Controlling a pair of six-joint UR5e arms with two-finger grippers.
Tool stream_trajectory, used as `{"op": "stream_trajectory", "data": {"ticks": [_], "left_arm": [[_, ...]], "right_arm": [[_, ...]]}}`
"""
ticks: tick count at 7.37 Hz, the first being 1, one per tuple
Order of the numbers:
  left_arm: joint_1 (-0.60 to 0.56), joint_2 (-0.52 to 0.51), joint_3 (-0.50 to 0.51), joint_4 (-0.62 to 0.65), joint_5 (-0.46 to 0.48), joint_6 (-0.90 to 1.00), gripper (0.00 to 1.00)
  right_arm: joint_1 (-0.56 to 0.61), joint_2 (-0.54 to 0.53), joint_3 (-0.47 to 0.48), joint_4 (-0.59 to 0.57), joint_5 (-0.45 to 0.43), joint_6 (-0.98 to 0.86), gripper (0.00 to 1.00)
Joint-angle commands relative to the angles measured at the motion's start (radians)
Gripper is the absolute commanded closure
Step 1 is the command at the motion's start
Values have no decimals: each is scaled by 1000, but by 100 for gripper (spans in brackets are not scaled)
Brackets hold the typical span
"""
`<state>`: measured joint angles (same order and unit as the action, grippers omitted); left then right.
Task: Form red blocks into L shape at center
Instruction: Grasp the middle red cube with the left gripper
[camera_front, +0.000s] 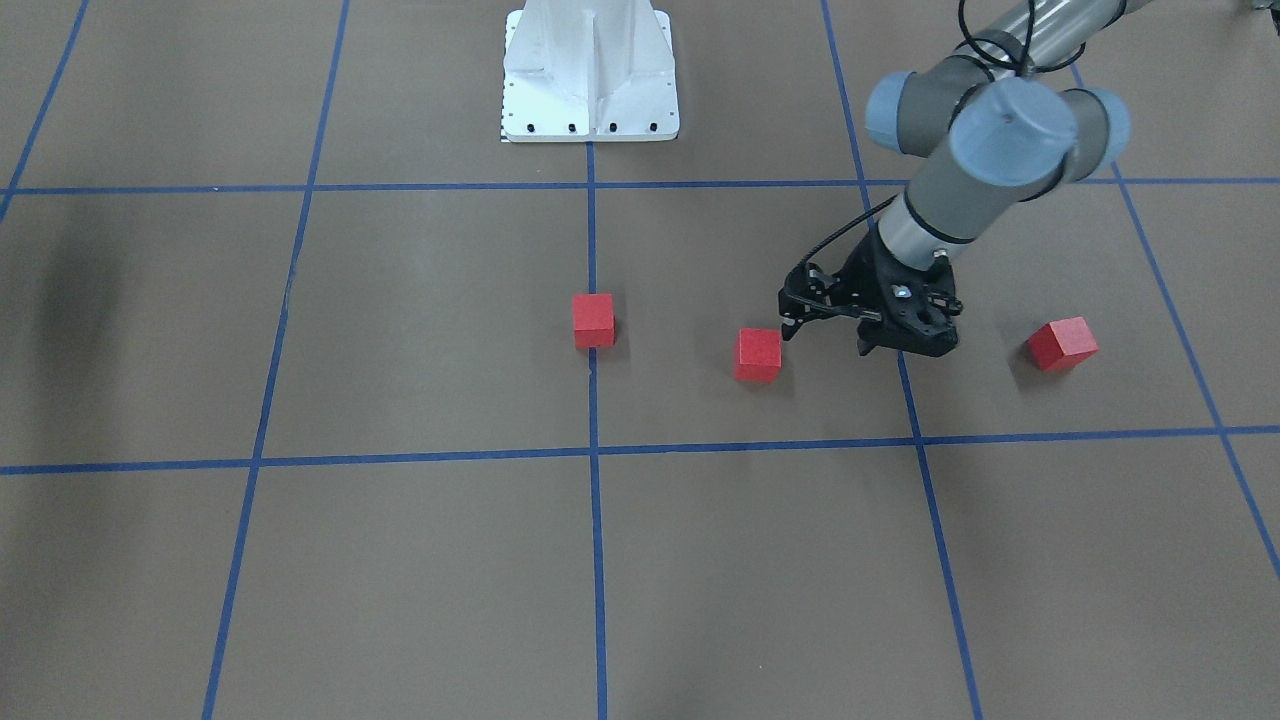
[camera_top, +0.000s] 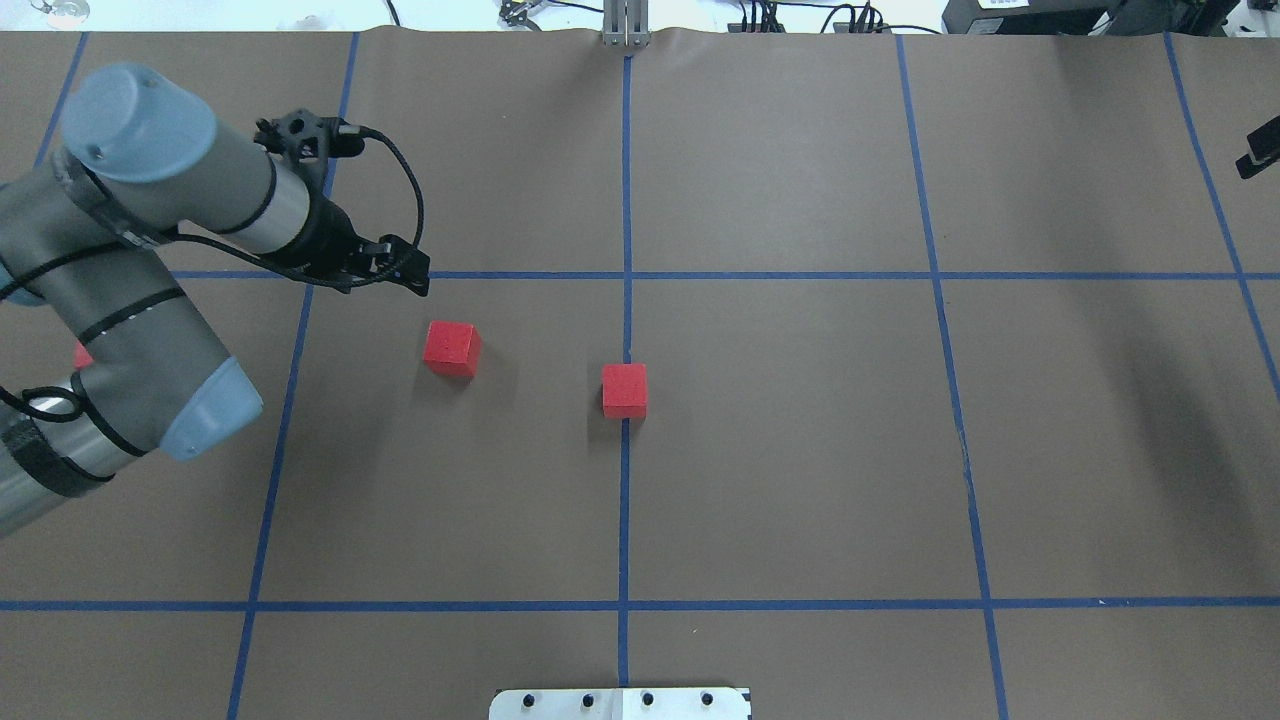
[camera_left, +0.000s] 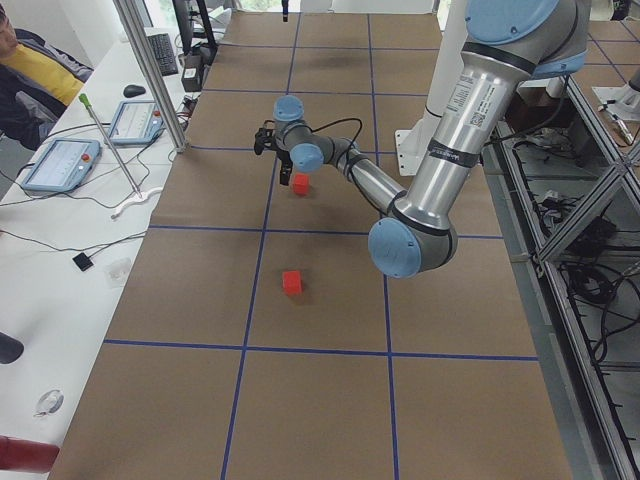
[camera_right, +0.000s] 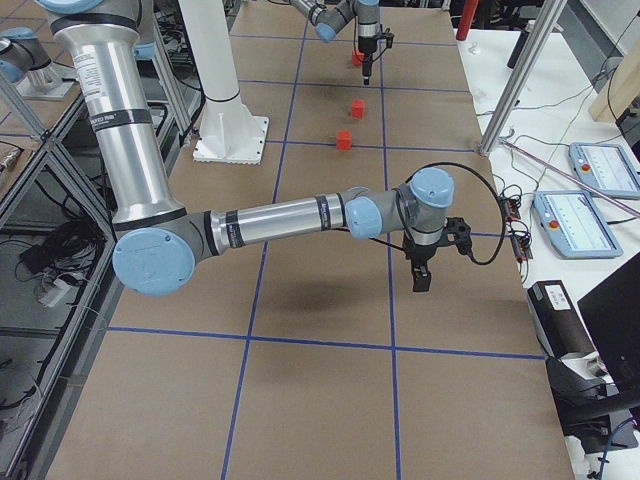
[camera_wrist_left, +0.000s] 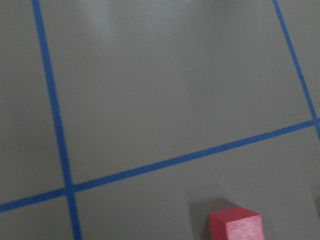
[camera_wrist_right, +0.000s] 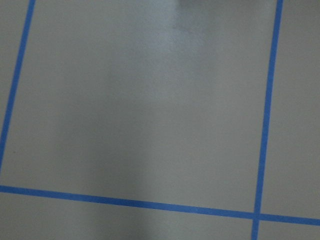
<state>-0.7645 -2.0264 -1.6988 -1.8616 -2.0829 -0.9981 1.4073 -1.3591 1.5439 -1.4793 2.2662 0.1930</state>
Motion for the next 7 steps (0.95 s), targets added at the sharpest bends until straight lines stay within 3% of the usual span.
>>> {"op": "stream_trajectory", "data": {"ticks": [1,2,7], "left_arm": [[98,-96,1,258,149,-36,0],[140,-98,14,257,221,-43,0],[140,-104,53,187,219,136,0]], "right_arm": [[4,-20,-1,24,-5,-1,1],[4,-21,1,24,-5,0,1],[4,-21,-2,24,-7,2,1]]}}
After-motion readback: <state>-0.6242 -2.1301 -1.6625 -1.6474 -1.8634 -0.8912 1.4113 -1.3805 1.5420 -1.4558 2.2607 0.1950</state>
